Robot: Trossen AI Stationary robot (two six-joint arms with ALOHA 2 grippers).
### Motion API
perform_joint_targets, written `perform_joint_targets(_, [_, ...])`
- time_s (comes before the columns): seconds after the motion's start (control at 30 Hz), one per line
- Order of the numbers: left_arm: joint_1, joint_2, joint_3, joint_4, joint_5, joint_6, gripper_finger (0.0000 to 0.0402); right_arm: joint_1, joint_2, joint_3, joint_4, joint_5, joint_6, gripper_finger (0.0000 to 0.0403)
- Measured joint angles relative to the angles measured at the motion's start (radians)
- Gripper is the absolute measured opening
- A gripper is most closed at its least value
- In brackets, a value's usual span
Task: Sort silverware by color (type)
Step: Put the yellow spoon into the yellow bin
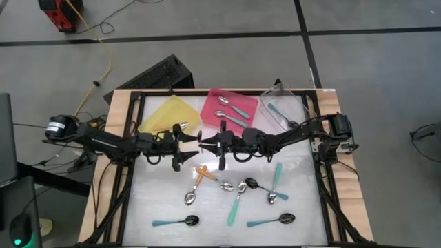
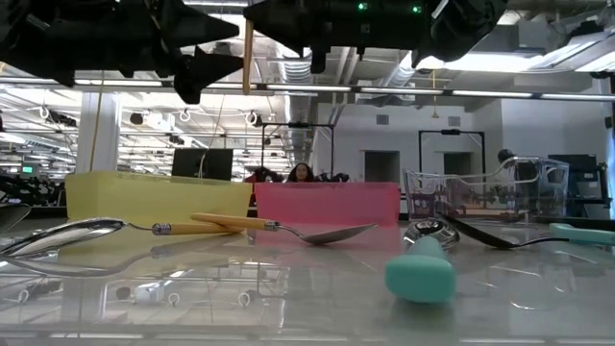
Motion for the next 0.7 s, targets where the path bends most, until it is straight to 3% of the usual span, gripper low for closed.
perform_joint_targets(0.1, [0.013, 0.029, 0.000, 0.031, 0.039, -0.010, 0.0268, 0.000, 0.000, 0.000, -0.004, 0.000, 0.000, 0.0077])
perform_joint_targets(0.63, [0.019, 0.043, 0.000, 0.024, 0.041, -0.054, 0.0268, 0.003, 0.000, 0.000, -0.006, 0.001, 0.002, 0.0077])
perform_joint_targets(0.7, [0.019, 0.033, 0.000, -0.009, 0.091, -0.062, 0.0268, 0.004, 0.000, 0.000, -0.001, 0.002, 0.008, 0.0077])
